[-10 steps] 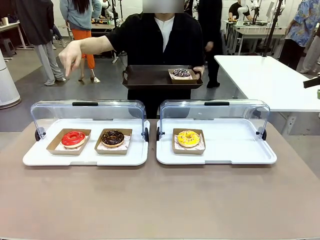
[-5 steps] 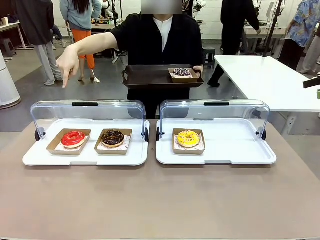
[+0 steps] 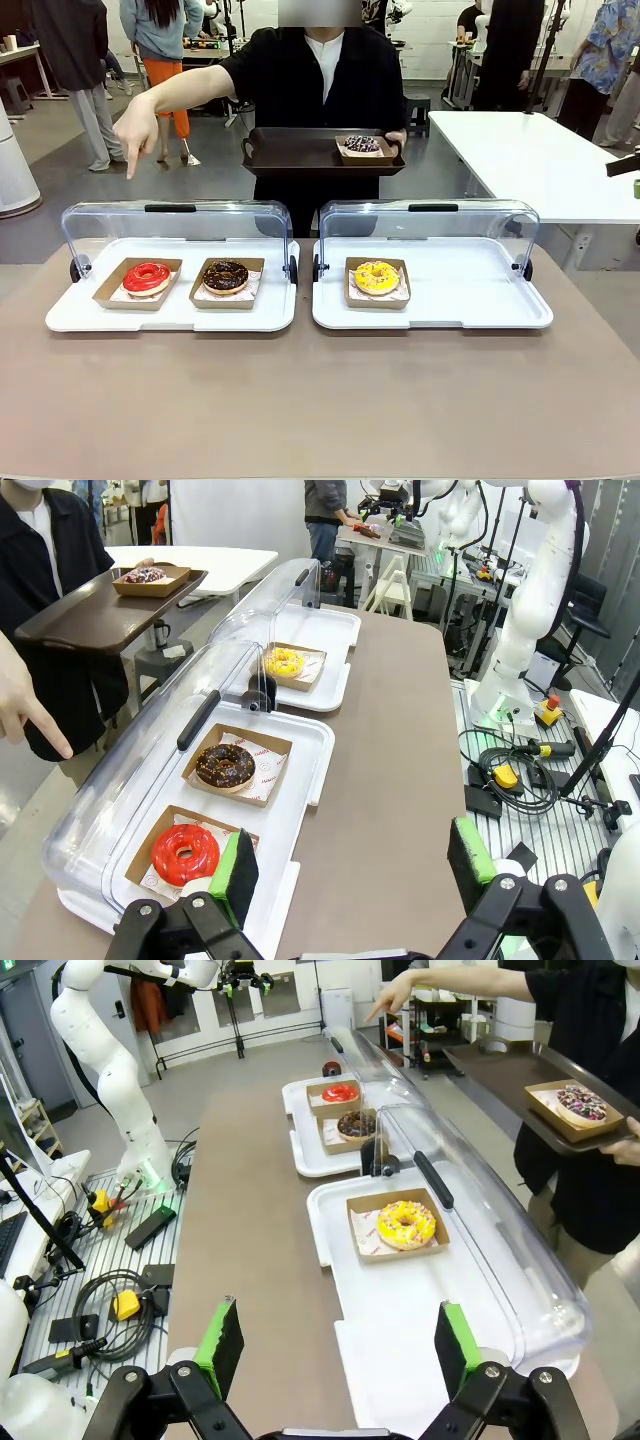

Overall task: Provide the desired donut to the person.
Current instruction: Pick up and lift the Paper togo box containing the Donut pointed at by the person.

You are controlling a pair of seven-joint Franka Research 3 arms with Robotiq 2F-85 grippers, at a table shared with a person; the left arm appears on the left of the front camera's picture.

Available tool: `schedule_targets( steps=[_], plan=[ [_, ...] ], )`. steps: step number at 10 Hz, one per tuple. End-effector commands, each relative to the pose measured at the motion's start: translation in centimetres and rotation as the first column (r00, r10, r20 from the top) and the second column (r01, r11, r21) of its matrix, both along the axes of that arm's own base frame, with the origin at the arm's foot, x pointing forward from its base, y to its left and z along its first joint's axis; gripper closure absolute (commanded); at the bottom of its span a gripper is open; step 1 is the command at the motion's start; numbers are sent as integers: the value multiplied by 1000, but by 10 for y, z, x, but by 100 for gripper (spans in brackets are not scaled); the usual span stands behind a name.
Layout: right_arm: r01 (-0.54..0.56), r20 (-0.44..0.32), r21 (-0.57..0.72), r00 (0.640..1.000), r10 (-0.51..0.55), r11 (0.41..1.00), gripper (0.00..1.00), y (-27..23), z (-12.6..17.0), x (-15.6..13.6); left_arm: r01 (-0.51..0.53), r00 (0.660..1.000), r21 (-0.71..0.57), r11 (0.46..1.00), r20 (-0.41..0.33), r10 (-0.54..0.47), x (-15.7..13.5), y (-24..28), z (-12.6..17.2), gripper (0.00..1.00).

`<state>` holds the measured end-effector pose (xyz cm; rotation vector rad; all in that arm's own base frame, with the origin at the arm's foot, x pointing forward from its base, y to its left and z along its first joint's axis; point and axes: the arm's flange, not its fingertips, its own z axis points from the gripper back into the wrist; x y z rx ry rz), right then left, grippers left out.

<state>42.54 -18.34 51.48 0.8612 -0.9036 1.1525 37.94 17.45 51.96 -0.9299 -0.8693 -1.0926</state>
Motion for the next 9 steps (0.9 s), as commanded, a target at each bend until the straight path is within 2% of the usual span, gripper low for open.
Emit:
schedule_targets(
  steps=[1,6,7,8,9],
  plan=[
    [5,-16,10,1000,-4,1000,0,1,-2,0,4,1000,-15,1000,16,-4,-1,0,2,0],
    [5,-16,10,1000,-4,1000,0,1,-2,0,0,1000,0,1000,0,0,0,0,0,0],
    [5,-16,10,1000,-4,1000,0,1,-2,0,-34,999,166,986,22,31,3,-8,9,0],
    [5,-16,10,1000,-4,1000,0,1,-2,0,2,999,269,963,42,-13,13,-17,24,0],
    [5,-16,10,1000,-4,1000,0,1,-2,0,-38,994,412,910,105,-6,19,-27,40,0]
  ],
)
